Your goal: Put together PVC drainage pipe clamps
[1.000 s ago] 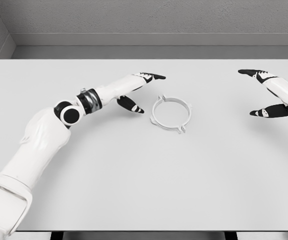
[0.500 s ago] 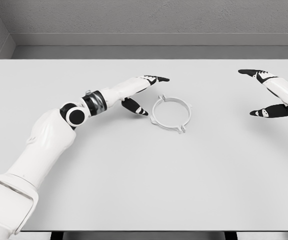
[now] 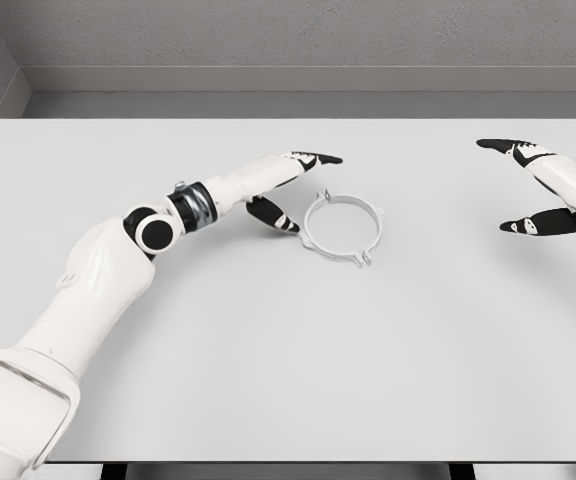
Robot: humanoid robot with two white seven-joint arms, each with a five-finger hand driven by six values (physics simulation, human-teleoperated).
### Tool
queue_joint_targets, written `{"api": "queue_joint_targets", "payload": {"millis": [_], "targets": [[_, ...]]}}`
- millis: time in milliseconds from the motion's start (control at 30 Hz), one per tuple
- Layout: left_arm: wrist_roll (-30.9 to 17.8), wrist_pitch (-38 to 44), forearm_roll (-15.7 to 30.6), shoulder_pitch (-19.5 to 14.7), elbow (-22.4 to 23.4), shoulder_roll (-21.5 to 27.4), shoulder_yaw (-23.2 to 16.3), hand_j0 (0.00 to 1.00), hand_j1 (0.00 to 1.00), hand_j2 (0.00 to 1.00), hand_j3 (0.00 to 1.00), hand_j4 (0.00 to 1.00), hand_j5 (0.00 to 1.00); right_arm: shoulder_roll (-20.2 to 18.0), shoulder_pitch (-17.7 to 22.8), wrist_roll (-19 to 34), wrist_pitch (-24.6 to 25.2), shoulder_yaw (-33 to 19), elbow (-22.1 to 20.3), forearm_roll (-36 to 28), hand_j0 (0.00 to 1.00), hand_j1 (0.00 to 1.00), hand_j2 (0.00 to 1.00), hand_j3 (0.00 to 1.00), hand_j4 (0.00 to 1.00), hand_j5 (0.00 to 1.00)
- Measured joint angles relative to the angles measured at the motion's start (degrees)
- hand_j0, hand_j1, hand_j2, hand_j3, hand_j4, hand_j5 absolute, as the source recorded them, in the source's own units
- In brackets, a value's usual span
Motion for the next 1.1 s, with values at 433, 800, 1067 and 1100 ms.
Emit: {"api": "queue_joint_targets", "payload": {"millis": [433,800,1067,1100], "targets": [[0.05,0.01,-0.24,0.09,0.32,-1.2,-0.03,1.0,1.0,1.0,1.0,1.0,1.0,0.0,0.0,0.0,0.0,-0.01,0.05,0.0,1.0,1.0,1.0,1.0,1.0,1.0],[0.07,0.0,-0.01,-0.61,0.34,0.47,0.15,1.0,1.0,1.0,1.0,1.0,1.0,0.0,0.0,0.0,0.0,0.0,-0.1,0.0,1.0,1.0,1.0,1.0,1.0,1.0],[0.07,-0.01,1.92,-1.23,-0.67,11.35,0.95,1.0,1.0,1.0,1.0,1.0,1.0,-0.01,0.0,0.0,0.0,-0.01,-0.15,0.0,1.0,1.0,1.0,1.0,1.0,1.0],[0.05,-0.01,2.13,-1.32,-0.78,13.33,1.26,1.0,1.0,1.0,1.0,1.0,1.0,-0.02,0.0,0.0,0.0,-0.01,-0.15,0.0,1.0,1.0,1.0,1.0,1.0,1.0]]}}
